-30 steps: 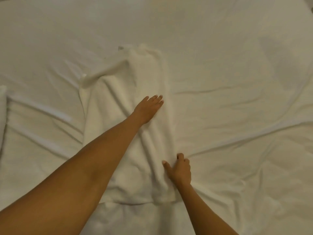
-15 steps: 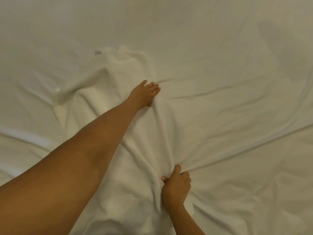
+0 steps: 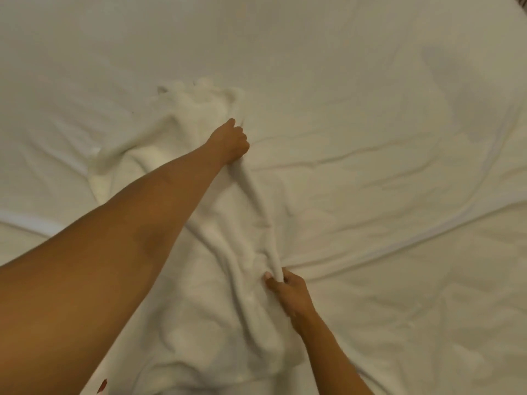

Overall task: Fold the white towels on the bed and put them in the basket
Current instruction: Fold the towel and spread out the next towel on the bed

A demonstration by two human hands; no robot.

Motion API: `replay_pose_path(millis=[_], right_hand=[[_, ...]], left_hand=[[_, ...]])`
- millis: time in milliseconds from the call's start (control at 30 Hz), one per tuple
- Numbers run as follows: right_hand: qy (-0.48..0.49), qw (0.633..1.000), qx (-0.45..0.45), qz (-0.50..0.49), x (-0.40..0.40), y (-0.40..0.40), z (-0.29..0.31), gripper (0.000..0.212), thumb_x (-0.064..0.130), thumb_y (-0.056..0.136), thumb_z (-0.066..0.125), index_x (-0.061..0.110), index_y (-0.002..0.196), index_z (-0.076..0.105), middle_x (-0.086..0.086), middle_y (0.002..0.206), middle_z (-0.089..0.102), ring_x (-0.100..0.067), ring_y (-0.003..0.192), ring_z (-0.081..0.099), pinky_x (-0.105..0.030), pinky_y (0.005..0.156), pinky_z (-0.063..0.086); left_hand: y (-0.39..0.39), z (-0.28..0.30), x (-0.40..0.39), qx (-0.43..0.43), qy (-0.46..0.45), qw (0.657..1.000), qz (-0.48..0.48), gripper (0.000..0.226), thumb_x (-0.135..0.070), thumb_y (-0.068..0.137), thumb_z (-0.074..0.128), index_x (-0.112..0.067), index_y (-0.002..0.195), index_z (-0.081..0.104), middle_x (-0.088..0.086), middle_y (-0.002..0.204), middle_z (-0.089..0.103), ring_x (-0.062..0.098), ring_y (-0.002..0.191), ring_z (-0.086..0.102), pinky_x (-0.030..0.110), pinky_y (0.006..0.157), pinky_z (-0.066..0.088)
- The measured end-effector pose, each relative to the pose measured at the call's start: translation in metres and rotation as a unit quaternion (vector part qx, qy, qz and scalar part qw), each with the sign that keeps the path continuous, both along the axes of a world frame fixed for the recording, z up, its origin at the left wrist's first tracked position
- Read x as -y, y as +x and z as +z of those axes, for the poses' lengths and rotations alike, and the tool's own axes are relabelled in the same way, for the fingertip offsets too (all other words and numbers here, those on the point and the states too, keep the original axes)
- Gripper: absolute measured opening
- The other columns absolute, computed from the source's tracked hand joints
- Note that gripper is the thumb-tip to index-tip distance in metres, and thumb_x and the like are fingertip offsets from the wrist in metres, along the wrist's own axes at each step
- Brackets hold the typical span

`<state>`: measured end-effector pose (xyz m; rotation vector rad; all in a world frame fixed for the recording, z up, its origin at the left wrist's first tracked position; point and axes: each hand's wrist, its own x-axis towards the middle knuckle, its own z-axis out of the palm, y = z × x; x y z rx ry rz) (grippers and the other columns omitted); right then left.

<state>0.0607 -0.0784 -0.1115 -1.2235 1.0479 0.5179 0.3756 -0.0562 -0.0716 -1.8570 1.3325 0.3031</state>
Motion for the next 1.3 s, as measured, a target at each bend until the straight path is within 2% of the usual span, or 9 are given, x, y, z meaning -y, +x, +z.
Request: replay_pose_path(millis=[133, 333, 433, 500, 633, 767, 900, 1033, 1300], right_hand=[[0.059, 0.995, 0.002, 0.077, 0.021, -0.008, 0.012, 0.019, 0.032, 0.085, 0.067, 0.016, 0.075, 0.069, -0.003, 0.08, 0.07, -0.014, 0.066, 0.064, -0.015, 0.045, 0.046], [-0.03, 0.983, 0.002, 0.182, 0.001, -0.017, 0.009, 0.031, 0.034, 0.081, 0.07, 0.006, 0.094, 0.073, -0.012, 0.098, 0.072, -0.03, 0.096, 0.068, -0.04, 0.086, 0.056], [-0.112, 0.981, 0.018, 0.159, 0.004, -0.021, 0.022, 0.023, 0.033, 0.086, 0.062, 0.014, 0.09, 0.074, -0.011, 0.092, 0.071, -0.028, 0.089, 0.067, -0.031, 0.076, 0.051], [-0.169, 0.974, 0.054, 0.137, 0.016, -0.021, 0.039, 0.025, 0.023, 0.087, 0.058, 0.028, 0.065, 0.069, -0.003, 0.069, 0.065, -0.02, 0.069, 0.06, -0.026, 0.064, 0.044], [-0.284, 0.946, 0.094, 0.122, 0.049, -0.011, 0.085, 0.024, 0.016, 0.08, 0.052, 0.019, 0.057, 0.058, -0.005, 0.059, 0.059, -0.026, 0.069, 0.061, -0.029, 0.063, 0.041], [-0.372, 0.906, 0.137, 0.145, 0.082, 0.009, 0.144, 0.017, 0.013, 0.083, 0.056, 0.016, 0.072, 0.068, -0.011, 0.071, 0.064, -0.031, 0.085, 0.066, -0.026, 0.067, 0.04], [-0.426, 0.867, 0.171, 0.194, 0.107, 0.03, 0.204, 0.022, 0.005, 0.082, 0.056, 0.016, 0.085, 0.074, -0.011, 0.08, 0.069, -0.026, 0.086, 0.063, -0.023, 0.071, 0.039], [-0.444, 0.828, 0.199, 0.279, 0.117, 0.04, 0.254, 0.023, 0.003, 0.086, 0.048, 0.011, 0.081, 0.07, -0.01, 0.076, 0.064, -0.029, 0.078, 0.058, -0.026, 0.056, 0.038], [-0.418, 0.808, 0.226, 0.349, 0.112, 0.053, 0.344, 0.055, 0.056, 0.077, 0.066, 0.006, 0.059, 0.052, -0.006, 0.058, 0.044, -0.02, 0.057, 0.044, -0.031, 0.054, 0.03]], left_hand=[[-0.007, 0.026, -0.008, 0.015, 0.027, 1.0, 0.005, 0.025, -0.002, 0.091, 0.049, -0.015, 0.101, 0.068, -0.001, 0.109, 0.069, 0.019, 0.106, 0.062, 0.03, 0.099, 0.036], [-0.019, 0.067, -0.036, 0.031, 0.053, 0.998, 0.0, 0.027, -0.006, 0.093, 0.049, -0.023, 0.106, 0.066, -0.005, 0.112, 0.071, 0.015, 0.105, 0.065, 0.03, 0.116, 0.025], [-0.028, 0.094, -0.061, 0.048, 0.046, 0.997, 0.043, 0.027, -0.004, 0.096, 0.046, -0.015, 0.114, 0.064, 0.001, 0.12, 0.067, 0.02, 0.115, 0.06, 0.029, 0.105, 0.038], [-0.036, 0.115, -0.081, 0.062, 0.042, 0.994, 0.084, 0.028, -0.003, 0.096, 0.045, -0.01, 0.116, 0.063, 0.004, 0.122, 0.066, 0.023, 0.117, 0.059, 0.03, 0.099, 0.046], [-0.052, 0.158, -0.118, 0.077, 0.039, 0.989, 0.121, 0.025, 0.001, 0.093, 0.048, -0.006, 0.111, 0.065, 0.007, 0.117, 0.068, 0.024, 0.109, 0.065, 0.032, 0.094, 0.048], [-0.066, 0.19, -0.155, 0.06, -0.029, 0.977, 0.202, 0.024, 0.0, 0.092, 0.048, -0.009, 0.108, 0.064, 0.007, 0.112, 0.068, 0.024, 0.102, 0.067, 0.032, 0.088, 0.05], [-0.082, 0.219, -0.183, -0.023, -0.179, 0.926, 0.333, 0.018, -0.01, 0.092, 0.051, -0.007, 0.096, 0.067, 0.012, 0.1, 0.068, 0.028, 0.09, 0.063, 0.034, 0.075, 0.049], [-0.103, 0.256, -0.21, -0.046, -0.278, 0.875, 0.394, 0.017, -0.001, 0.087, 0.049, -0.013, 0.077, 0.056, 0.011, 0.087, 0.062, 0.024, 0.075, 0.049, 0.033, 0.063, 0.039], [-0.119, 0.35, -0.258, 0.033, -0.385, 0.822, 0.418, 0.016, -0.006, 0.089, 0.052, -0.008, 0.1, 0.063, 0.02, 0.102, 0.065, 0.036, 0.091, 0.059, 0.037, 0.072, 0.045]])
